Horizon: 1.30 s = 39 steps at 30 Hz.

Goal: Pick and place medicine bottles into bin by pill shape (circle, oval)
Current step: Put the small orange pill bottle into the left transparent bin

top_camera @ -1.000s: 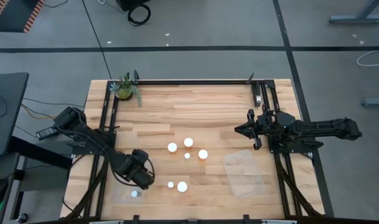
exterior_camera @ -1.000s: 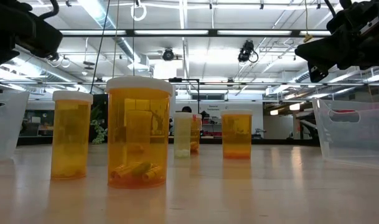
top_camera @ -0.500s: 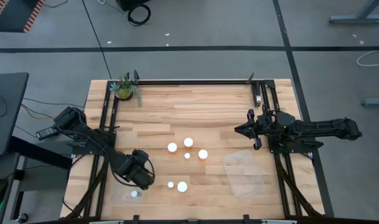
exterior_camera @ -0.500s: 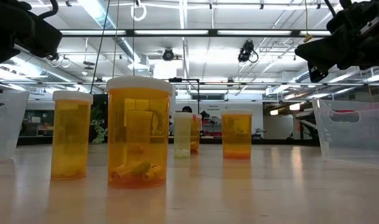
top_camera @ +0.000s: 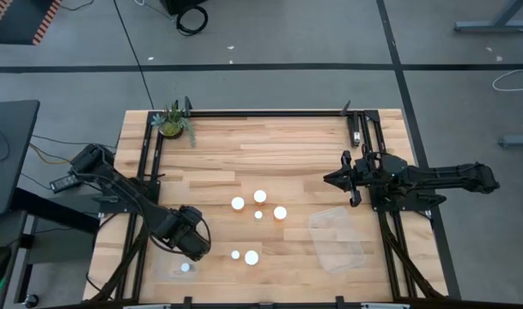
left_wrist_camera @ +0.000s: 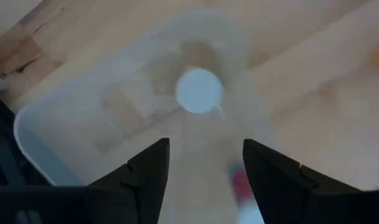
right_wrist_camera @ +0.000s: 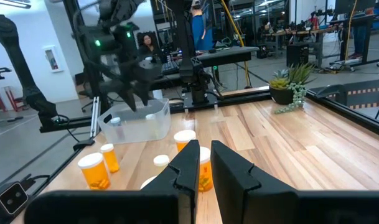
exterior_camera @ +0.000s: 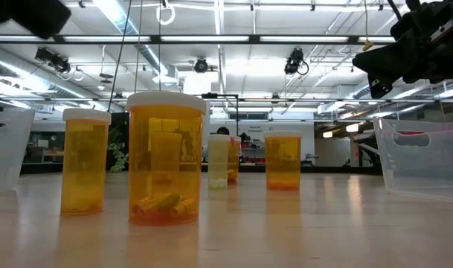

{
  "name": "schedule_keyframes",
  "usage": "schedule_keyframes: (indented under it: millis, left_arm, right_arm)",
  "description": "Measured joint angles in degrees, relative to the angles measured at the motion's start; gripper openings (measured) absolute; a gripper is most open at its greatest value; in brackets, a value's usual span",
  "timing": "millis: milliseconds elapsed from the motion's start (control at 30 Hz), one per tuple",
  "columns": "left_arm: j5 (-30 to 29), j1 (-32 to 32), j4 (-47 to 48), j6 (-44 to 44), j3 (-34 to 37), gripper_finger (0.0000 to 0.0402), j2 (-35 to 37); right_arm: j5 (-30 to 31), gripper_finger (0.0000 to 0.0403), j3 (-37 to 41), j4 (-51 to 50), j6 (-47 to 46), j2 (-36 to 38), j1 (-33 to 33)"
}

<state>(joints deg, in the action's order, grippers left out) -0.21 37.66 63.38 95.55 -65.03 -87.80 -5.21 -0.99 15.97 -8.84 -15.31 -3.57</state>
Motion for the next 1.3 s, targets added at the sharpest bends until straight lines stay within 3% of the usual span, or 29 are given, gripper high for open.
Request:
schedule_keyframes:
  millis: [133, 233, 400, 500, 667, 900, 1067, 1300]
  left_arm:
    - [-2.51, -0.26, -0.33, 1.63, -4.26, 0.0199, 0.28]
    - [-6.29, -0.94, -5.64, 2.12, -5.31, 0.0190, 0.08]
    - [-6.47, -3.48, -18.26, -5.13, -5.19, 0.0177, -3.47]
    - [-4.45, -5.14, -21.15, -11.30, -7.85, 0.0170, -7.15]
    - [-4.16, -7.40, -18.37, -20.32, -17.30, 0.0158, -13.59]
    - [-2.73, -7.63, -6.15, -27.37, -28.76, 0.0156, -22.67]
    - [3.97, -6.49, -1.61, -26.07, -30.12, 0.0179, -26.02]
    - [4.90, -5.52, -0.94, -25.77, -30.10, 0.0227, -29.66]
  right_arm:
    - [-0.01, 0.0047, 0.00, 0.00, 0.00, -0.02, -0.01]
    - [0.00, 0.0047, 0.00, 0.00, 0.01, -0.02, 0.00]
    - [0.00, 0.0047, -0.02, 0.02, -0.02, 0.00, 0.00]
    - [0.00, 0.0047, 0.00, 0.00, 0.01, -0.02, -0.02]
    - [-0.01, 0.0047, 0.00, 0.00, 0.00, -0.02, 0.00]
    - [0.00, 0.0047, 0.00, 0.00, 0.00, -0.02, -0.02]
    - [0.00, 0.0047, -0.01, -0.01, 0.00, -0.02, 0.00]
    - [-0.01, 0.0047, -0.01, -0.02, -0.07, -0.02, -0.01]
